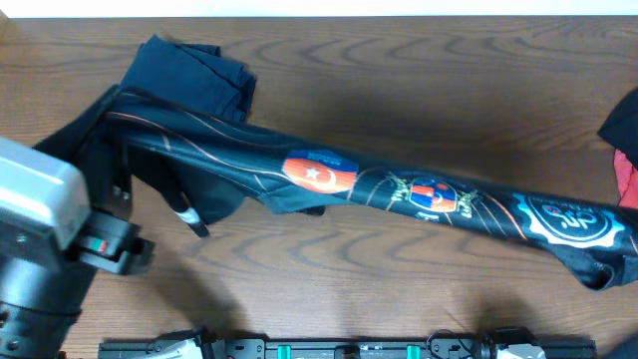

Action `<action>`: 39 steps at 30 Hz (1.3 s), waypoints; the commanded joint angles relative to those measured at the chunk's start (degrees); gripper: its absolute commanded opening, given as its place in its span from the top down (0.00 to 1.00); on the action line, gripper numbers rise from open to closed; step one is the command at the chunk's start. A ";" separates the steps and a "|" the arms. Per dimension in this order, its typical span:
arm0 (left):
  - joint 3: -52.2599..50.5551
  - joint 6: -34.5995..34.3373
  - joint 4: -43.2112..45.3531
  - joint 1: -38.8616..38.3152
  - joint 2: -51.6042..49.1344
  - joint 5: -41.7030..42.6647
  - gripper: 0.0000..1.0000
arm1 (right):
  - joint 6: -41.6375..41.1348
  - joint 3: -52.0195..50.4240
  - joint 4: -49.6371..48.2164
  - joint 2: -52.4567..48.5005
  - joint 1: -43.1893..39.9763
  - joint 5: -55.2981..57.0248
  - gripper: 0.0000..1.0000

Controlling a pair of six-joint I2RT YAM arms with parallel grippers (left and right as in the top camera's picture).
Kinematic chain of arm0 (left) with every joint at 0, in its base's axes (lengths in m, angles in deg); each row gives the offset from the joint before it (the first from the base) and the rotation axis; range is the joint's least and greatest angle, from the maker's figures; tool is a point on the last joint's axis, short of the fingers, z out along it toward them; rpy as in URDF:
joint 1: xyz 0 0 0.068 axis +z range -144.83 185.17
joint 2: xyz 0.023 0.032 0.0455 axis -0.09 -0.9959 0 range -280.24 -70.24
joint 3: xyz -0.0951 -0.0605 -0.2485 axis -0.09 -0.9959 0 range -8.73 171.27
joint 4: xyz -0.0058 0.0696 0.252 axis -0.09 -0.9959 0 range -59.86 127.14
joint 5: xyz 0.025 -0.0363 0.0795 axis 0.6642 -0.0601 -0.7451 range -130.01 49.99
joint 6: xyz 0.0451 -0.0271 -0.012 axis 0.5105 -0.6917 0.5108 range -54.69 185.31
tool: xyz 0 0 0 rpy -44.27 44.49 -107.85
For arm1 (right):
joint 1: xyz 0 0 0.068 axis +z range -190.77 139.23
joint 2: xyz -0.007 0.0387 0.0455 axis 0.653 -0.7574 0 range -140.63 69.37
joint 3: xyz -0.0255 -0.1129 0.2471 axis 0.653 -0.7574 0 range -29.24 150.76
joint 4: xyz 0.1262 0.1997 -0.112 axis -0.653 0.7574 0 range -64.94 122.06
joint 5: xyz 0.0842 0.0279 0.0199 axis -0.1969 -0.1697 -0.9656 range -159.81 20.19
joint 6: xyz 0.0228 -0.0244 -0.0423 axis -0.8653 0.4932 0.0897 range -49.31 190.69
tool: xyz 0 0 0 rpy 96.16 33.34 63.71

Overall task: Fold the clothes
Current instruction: 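Lay the stretched jersey flat on the table with both grippers and release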

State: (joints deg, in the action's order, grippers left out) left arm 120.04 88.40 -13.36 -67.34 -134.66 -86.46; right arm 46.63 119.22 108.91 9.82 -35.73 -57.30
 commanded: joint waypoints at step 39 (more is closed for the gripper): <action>0.85 -13.94 7.69 58.53 -57.13 37.66 0.00 | 11.10 -3.74 -19.74 -65.94 -8.68 -0.72 0.19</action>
State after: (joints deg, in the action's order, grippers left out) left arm 120.19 74.89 -5.47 -9.64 -195.14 -45.79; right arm 52.27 115.05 89.37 -56.56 -42.94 -56.97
